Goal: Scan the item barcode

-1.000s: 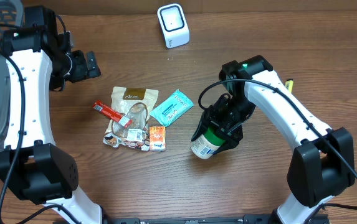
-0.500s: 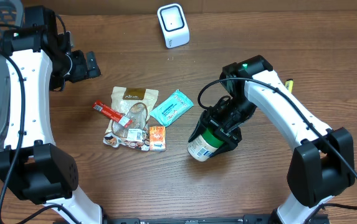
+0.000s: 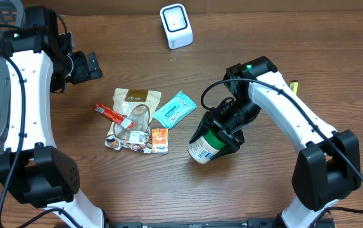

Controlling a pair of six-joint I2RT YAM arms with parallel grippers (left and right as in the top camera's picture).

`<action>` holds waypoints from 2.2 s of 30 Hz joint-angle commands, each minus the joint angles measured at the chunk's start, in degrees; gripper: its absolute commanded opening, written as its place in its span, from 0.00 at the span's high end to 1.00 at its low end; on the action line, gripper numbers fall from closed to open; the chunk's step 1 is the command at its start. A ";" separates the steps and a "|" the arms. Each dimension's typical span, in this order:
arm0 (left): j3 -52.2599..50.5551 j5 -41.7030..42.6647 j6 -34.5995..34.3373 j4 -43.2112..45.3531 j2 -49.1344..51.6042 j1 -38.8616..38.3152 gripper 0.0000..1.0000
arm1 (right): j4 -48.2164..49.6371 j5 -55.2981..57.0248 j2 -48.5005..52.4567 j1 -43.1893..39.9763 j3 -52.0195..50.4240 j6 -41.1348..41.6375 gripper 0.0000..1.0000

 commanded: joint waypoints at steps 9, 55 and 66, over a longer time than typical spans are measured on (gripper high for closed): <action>-0.15 0.39 0.66 0.09 -0.26 -0.15 0.00 | -0.11 -2.45 -1.20 -0.15 1.14 0.04 0.57; -0.15 0.39 0.66 0.09 -0.26 -0.15 0.00 | 37.62 49.68 -1.20 -0.15 2.78 -4.48 0.96; -0.15 0.39 0.66 0.09 -0.26 -0.15 0.00 | 21.88 49.07 -1.20 0.31 29.11 -10.71 0.96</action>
